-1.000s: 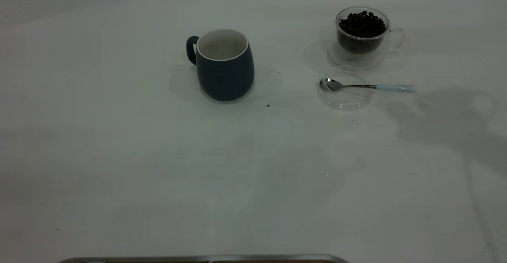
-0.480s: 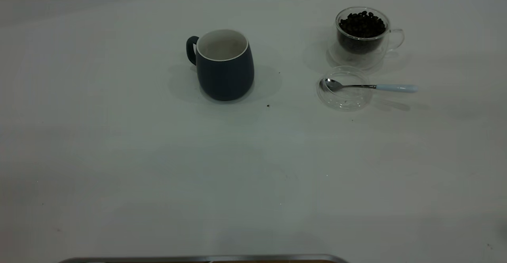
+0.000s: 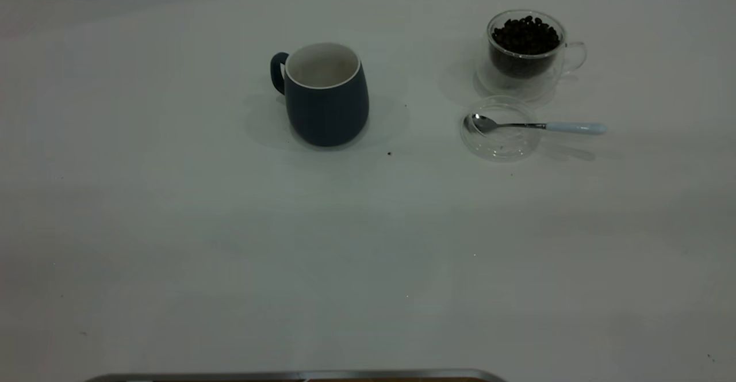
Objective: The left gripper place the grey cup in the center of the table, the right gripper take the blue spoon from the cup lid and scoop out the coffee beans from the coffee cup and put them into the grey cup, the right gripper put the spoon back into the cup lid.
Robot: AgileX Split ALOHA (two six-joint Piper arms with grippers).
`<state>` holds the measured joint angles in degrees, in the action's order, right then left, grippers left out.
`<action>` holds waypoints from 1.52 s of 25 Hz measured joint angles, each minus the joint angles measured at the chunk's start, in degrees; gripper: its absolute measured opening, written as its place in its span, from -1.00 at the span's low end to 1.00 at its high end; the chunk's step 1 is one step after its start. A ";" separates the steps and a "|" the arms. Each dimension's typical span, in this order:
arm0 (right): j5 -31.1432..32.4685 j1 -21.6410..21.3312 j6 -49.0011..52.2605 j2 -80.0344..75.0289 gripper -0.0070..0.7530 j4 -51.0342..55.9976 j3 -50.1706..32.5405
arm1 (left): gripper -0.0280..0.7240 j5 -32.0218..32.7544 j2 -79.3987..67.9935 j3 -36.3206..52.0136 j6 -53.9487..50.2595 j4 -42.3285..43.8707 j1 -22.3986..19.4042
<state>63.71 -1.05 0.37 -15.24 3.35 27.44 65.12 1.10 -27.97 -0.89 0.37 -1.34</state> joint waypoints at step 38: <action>0.48 -0.67 0.00 15.58 0.50 0.22 0.00 | 0.43 0.00 0.00 0.00 -0.15 0.00 0.00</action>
